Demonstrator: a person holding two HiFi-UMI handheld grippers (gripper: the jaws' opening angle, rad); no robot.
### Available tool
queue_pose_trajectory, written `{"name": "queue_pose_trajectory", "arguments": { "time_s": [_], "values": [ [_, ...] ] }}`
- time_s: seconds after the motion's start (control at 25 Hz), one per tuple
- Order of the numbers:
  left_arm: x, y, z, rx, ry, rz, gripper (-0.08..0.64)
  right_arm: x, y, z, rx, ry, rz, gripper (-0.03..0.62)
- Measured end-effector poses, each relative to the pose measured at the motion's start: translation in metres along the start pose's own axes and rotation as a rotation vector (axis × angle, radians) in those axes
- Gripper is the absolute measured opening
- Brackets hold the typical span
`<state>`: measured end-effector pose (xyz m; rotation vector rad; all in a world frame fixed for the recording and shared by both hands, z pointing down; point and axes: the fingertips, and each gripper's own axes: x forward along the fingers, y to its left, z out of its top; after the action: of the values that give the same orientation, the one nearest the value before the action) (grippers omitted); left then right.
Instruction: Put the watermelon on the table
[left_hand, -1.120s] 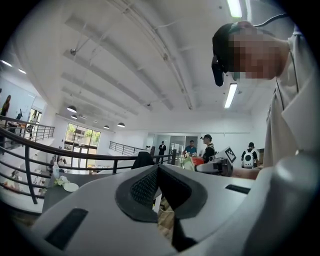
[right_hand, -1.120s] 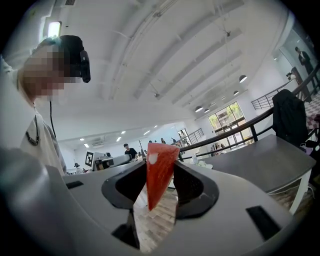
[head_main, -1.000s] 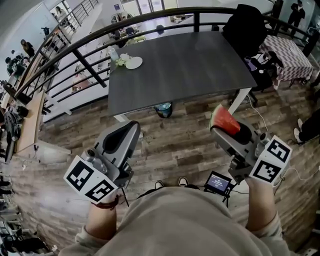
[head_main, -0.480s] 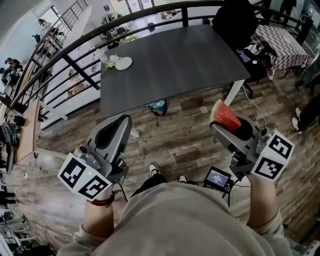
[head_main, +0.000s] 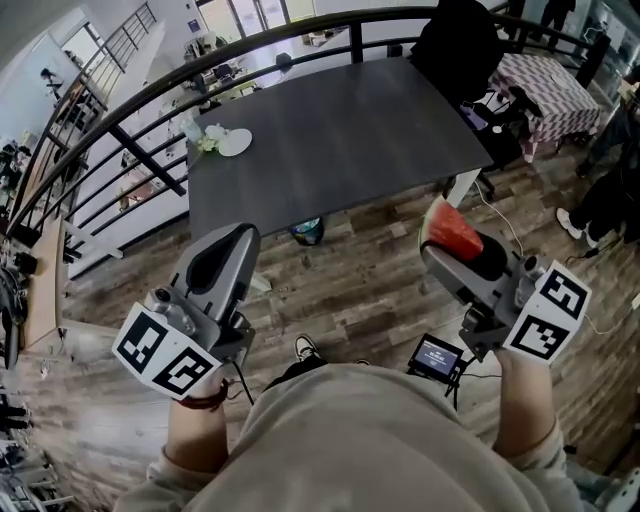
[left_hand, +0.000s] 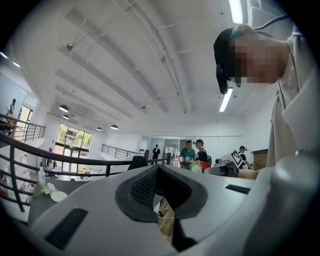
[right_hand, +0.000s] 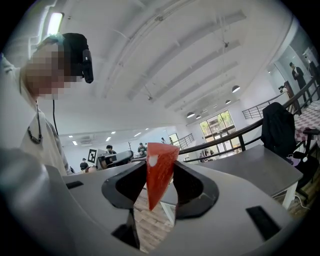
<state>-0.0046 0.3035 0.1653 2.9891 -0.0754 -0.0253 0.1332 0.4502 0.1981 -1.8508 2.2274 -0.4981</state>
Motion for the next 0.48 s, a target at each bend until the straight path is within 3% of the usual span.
{"name": "queue_pose_trajectory", "arguments": {
  "time_s": [0.48],
  "values": [
    [0.013, 0.063, 0.000, -0.022, -0.016, -0.056, 0.005, 0.059, -0.009, 0.009, -0.019, 0.004, -0.047, 0.183]
  ]
}}
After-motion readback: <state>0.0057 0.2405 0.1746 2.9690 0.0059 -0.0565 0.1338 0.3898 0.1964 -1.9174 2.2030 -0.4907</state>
